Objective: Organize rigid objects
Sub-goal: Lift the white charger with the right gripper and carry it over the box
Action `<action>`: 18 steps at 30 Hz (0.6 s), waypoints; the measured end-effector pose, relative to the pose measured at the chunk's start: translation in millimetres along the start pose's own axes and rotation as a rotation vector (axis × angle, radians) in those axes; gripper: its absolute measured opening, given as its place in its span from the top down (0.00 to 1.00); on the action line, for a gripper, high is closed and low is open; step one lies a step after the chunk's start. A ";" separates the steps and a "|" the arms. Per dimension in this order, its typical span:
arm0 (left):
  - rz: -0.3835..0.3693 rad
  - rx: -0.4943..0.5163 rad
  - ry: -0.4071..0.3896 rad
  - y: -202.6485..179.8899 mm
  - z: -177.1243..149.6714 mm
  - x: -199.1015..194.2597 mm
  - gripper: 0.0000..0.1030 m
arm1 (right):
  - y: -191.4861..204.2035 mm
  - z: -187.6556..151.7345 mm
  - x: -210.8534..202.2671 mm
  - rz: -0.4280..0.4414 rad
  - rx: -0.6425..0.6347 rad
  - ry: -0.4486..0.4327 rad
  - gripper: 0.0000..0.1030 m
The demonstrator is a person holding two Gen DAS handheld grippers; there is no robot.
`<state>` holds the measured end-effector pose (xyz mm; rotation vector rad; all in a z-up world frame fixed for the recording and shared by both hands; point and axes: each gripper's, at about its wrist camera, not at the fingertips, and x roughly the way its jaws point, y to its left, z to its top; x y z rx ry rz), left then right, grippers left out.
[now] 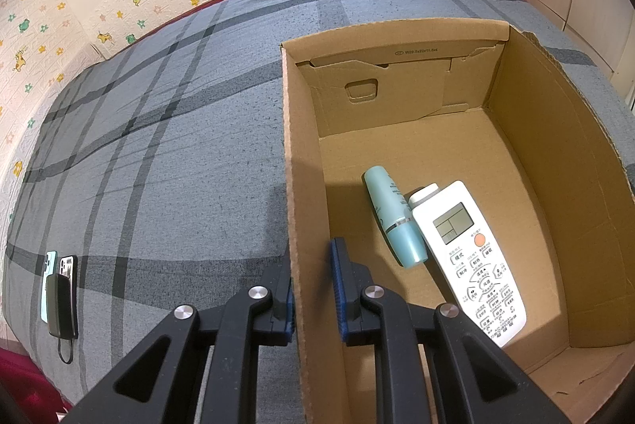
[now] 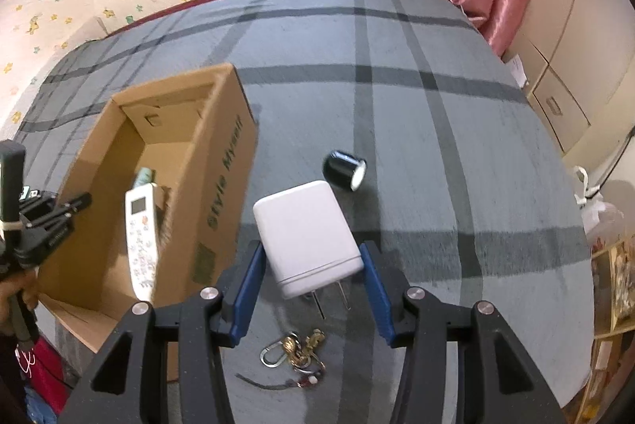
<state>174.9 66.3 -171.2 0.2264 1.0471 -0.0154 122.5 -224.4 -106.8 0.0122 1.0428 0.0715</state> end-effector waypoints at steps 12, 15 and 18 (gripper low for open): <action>-0.006 -0.004 0.001 1.3 -0.2 -0.2 0.84 | 36.7 31.3 -4.8 0.041 -0.065 -0.036 0.49; -0.009 -0.006 0.001 1.9 -0.4 -0.2 0.84 | 49.1 39.5 -3.4 0.059 -0.080 -0.040 0.49; -0.013 -0.008 0.002 2.3 0.0 -0.2 0.84 | 61.1 46.7 -1.5 0.071 -0.096 -0.043 0.49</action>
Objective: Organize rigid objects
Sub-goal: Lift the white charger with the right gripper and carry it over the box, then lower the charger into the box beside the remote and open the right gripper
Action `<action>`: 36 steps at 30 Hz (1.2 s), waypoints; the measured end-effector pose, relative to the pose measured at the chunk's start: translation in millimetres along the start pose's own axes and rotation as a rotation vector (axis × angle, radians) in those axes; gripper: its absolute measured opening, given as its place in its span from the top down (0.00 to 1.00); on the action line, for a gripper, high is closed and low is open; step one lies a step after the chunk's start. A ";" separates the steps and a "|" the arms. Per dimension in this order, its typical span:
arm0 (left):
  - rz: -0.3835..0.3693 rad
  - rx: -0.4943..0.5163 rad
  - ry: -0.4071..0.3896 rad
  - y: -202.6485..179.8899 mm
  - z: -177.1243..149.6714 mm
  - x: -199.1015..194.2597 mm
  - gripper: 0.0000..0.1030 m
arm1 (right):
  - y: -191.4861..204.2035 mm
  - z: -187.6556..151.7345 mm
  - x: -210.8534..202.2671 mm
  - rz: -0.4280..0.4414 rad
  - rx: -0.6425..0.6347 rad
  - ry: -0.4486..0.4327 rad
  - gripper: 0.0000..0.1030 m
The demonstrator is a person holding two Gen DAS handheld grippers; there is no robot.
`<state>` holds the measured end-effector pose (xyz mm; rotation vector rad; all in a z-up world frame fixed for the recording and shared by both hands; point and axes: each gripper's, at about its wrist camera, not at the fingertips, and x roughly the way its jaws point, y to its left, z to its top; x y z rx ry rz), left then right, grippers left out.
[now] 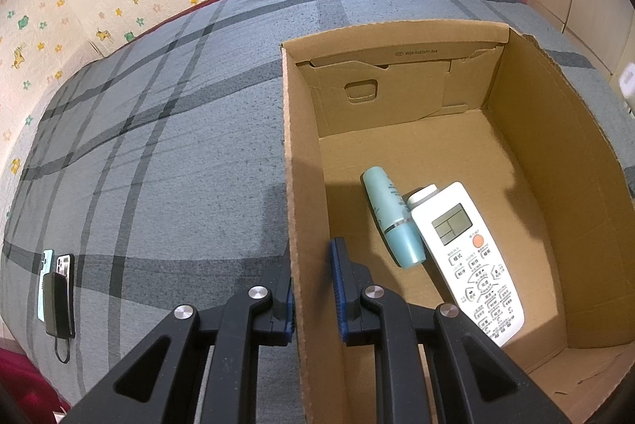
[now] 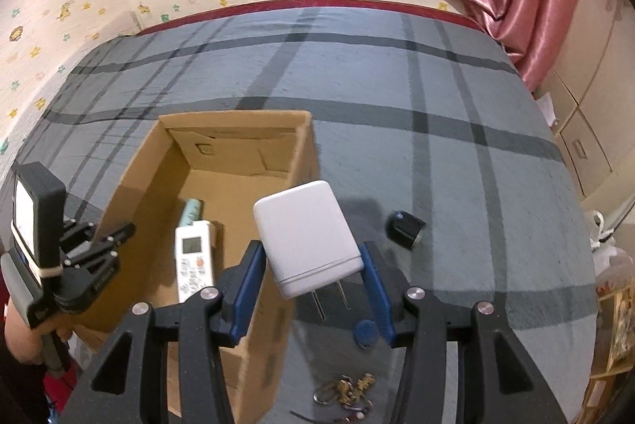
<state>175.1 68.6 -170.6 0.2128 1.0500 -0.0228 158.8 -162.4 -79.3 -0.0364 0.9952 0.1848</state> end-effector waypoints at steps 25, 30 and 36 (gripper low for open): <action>-0.023 -0.016 0.000 3.0 0.0 0.5 0.84 | 84.1 43.7 100.9 0.072 -0.097 0.155 0.49; -0.028 -0.022 -0.001 4.0 -0.4 1.1 0.84 | 94.5 43.1 130.8 0.064 -0.109 0.215 0.49; -0.032 -0.025 -0.002 4.0 -0.7 0.5 0.85 | 97.2 41.0 159.5 0.057 -0.102 0.282 0.49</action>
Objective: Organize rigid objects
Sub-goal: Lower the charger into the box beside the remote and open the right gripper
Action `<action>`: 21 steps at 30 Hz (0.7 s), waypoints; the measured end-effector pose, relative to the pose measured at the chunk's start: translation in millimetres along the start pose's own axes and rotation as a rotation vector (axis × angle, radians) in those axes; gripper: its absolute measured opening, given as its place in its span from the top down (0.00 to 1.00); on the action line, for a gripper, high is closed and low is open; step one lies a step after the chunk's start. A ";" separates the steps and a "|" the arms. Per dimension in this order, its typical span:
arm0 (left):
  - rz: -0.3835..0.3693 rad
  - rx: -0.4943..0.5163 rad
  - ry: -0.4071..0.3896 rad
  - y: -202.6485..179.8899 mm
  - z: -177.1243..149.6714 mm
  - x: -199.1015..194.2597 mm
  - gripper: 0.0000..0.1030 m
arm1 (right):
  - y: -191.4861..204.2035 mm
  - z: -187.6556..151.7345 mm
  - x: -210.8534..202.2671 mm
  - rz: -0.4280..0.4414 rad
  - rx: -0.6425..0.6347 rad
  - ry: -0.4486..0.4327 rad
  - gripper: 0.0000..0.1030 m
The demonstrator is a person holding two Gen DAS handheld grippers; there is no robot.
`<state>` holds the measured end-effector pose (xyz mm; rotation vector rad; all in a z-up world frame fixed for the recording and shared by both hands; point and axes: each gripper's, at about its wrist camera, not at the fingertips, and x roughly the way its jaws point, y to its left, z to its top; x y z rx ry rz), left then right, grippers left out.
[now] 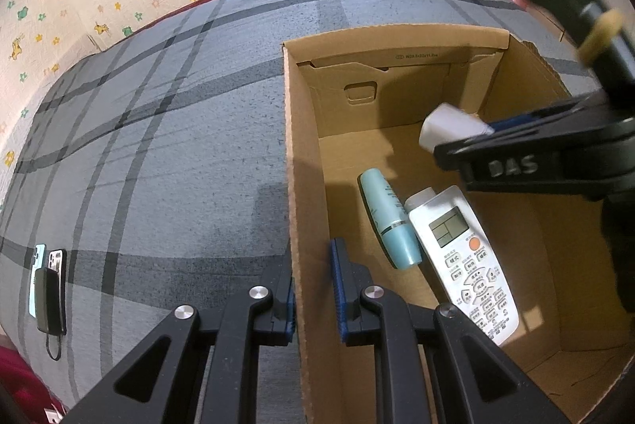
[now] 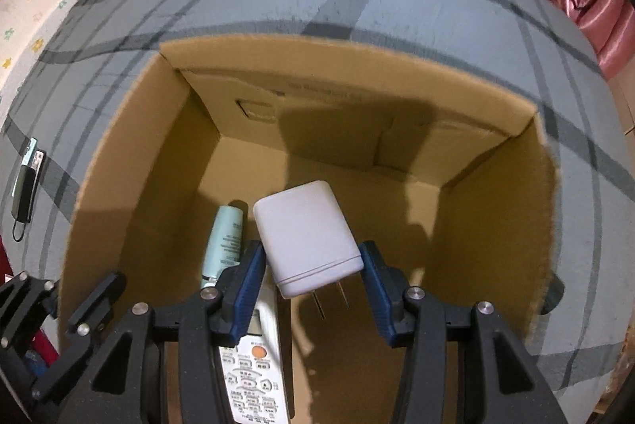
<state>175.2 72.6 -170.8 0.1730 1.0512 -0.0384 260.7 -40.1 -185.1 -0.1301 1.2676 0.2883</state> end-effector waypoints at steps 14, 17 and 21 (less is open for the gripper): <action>-0.001 0.000 -0.001 -0.3 0.2 -0.9 0.85 | -0.7 6.2 17.9 -0.002 0.011 0.035 0.51; 0.000 0.000 0.000 -1.0 0.8 -1.1 0.85 | -0.8 6.5 14.0 0.005 0.007 0.021 0.54; -0.004 -0.005 0.001 0.4 1.4 -1.3 0.85 | -0.5 7.2 6.8 0.001 0.000 0.003 0.54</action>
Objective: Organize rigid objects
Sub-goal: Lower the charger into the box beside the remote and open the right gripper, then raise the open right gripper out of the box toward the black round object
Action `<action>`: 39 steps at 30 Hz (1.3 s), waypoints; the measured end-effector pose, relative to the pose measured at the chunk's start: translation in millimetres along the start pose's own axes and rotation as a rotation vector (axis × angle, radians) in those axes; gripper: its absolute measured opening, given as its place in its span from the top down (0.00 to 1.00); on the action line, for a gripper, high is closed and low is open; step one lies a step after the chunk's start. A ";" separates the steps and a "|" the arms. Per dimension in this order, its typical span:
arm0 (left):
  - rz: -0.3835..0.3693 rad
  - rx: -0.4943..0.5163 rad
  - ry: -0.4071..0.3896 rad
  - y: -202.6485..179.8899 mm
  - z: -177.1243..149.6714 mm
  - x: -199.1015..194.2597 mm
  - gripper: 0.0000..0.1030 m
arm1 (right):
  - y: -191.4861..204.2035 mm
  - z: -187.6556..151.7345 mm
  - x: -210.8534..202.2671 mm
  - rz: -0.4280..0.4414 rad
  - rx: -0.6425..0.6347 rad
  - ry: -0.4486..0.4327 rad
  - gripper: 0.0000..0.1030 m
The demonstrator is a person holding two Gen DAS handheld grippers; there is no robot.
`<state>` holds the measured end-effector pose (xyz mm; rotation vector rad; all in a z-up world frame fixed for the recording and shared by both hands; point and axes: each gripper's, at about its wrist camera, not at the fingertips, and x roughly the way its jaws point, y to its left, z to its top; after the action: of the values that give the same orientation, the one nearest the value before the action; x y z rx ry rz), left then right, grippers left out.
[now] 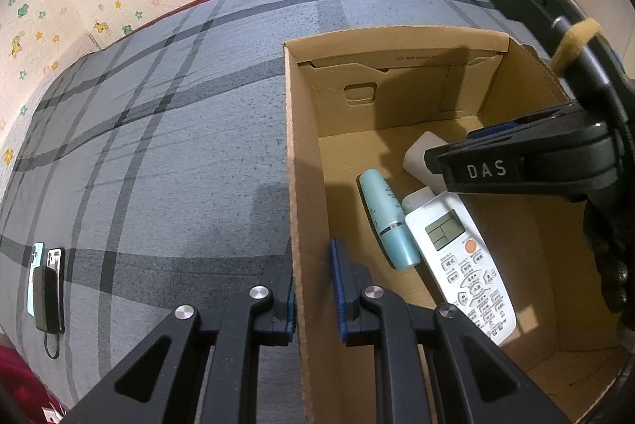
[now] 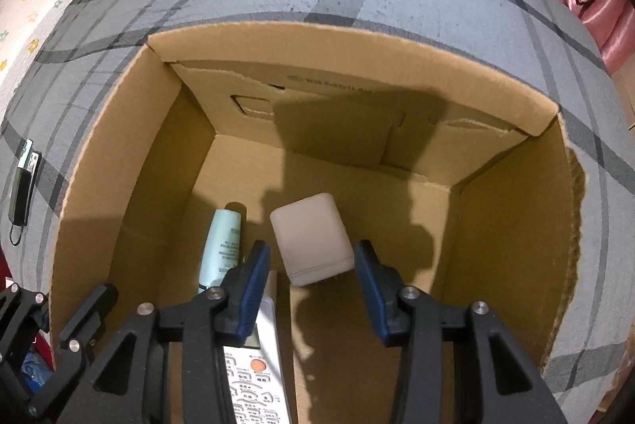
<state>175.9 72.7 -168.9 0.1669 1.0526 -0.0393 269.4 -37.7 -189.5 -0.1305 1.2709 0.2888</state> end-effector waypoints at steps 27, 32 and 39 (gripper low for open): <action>0.025 0.014 0.000 -3.7 0.0 0.4 0.85 | -25.9 -15.3 -90.2 -0.003 0.028 -0.183 0.16; 0.023 0.012 0.003 -3.1 0.8 0.5 0.85 | -43.2 -17.8 -105.1 -0.018 0.051 -0.214 0.02; 0.025 0.014 0.004 -3.2 0.5 0.4 0.85 | -71.5 -22.7 -122.1 -0.043 0.087 -0.237 0.00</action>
<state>176.1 69.4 -169.4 0.1925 1.0543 -0.0241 236.4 -129.2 -84.2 -0.0477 1.0426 0.2049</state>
